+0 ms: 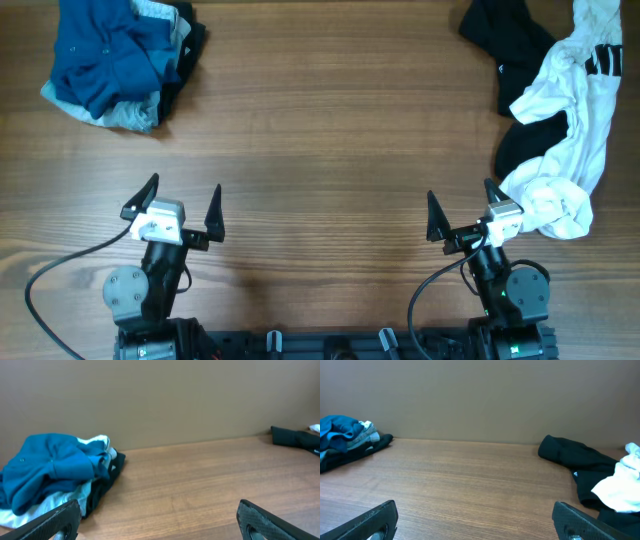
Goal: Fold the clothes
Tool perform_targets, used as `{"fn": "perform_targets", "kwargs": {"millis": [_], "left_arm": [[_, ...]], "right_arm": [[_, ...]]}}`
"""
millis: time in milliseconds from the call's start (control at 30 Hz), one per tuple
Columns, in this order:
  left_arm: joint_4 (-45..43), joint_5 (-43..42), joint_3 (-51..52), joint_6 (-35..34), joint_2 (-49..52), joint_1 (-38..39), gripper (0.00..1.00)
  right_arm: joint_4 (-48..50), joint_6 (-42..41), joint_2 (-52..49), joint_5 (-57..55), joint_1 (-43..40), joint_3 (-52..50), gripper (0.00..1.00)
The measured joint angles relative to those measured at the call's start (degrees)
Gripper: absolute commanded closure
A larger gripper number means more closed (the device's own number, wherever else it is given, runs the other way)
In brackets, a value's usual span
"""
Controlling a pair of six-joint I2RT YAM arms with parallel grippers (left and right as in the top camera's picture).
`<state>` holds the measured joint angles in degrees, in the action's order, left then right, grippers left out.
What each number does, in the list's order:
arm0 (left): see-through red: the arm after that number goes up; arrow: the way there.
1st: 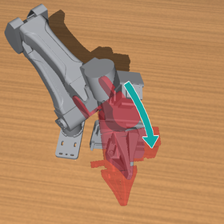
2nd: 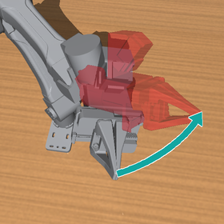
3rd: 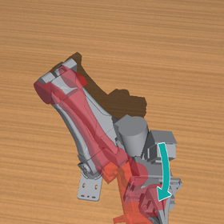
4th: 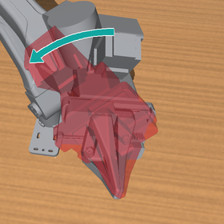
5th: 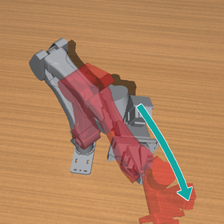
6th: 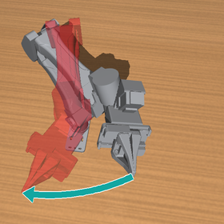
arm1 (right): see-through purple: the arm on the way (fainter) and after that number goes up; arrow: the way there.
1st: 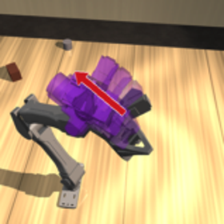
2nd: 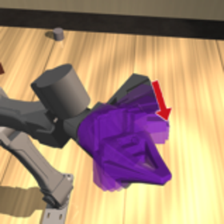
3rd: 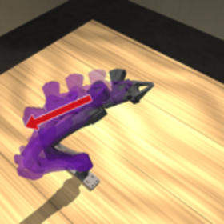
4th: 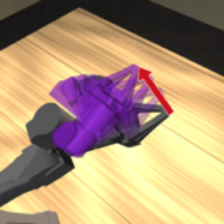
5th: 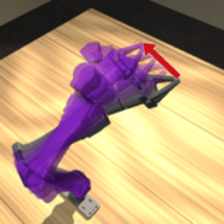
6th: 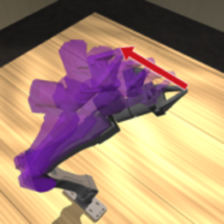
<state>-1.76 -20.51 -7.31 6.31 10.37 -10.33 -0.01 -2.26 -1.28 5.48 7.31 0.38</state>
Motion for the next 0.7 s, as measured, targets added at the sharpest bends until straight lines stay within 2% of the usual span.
{"fn": "perform_targets", "kwargs": {"millis": [400, 700], "left_arm": [[0.0, 0.0, 2.9, -0.2, -7.7, 0.0, 0.00], [0.0, 0.0, 4.3, -0.2, -9.4, 0.2, 0.00]], "right_arm": [[0.0, 0.0, 0.0, 0.0, 0.0, 0.0, 0.00], [0.0, 0.0, 0.0, 0.0, 0.0, 0.0, 0.00]]}}
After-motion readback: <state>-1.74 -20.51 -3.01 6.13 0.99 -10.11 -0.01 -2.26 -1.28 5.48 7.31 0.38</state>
